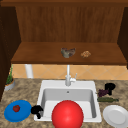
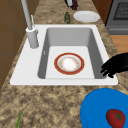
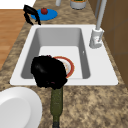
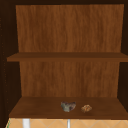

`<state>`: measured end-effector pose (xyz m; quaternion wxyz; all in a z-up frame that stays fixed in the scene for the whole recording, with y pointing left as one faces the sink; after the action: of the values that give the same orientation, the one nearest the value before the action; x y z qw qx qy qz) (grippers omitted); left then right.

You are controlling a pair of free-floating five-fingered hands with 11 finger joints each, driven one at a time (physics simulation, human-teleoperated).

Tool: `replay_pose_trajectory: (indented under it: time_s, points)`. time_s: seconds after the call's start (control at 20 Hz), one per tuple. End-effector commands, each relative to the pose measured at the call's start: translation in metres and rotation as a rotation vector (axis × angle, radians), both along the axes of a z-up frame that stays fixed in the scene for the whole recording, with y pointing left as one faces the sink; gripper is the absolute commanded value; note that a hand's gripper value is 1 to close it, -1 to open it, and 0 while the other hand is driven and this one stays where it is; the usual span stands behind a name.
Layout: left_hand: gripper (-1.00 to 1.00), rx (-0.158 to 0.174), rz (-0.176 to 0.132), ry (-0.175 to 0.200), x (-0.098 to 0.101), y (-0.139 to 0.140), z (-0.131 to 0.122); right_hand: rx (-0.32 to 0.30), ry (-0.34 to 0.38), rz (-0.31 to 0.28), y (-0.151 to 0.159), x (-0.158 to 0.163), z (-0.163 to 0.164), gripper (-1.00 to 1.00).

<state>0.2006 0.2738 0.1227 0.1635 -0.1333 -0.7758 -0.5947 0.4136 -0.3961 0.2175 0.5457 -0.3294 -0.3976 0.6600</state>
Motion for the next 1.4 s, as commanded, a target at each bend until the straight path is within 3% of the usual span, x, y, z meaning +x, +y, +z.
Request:
replay_pose_trajectory:
  time_s: [0.0,0.8,1.35]
  points:
    - [0.00,0.000,0.000,0.000,0.000,0.000,0.000,0.029,-0.020,-0.008,-0.023,-0.014,0.000,1.00]
    - [0.00,0.000,0.000,0.000,0.000,0.000,0.000,0.001,-0.021,-0.030,-0.098,-0.092,-0.008,1.00]
    - [0.00,0.000,0.000,0.000,0.000,0.000,0.000,-0.053,-0.039,-0.091,-0.103,-0.158,-0.041,1.00]
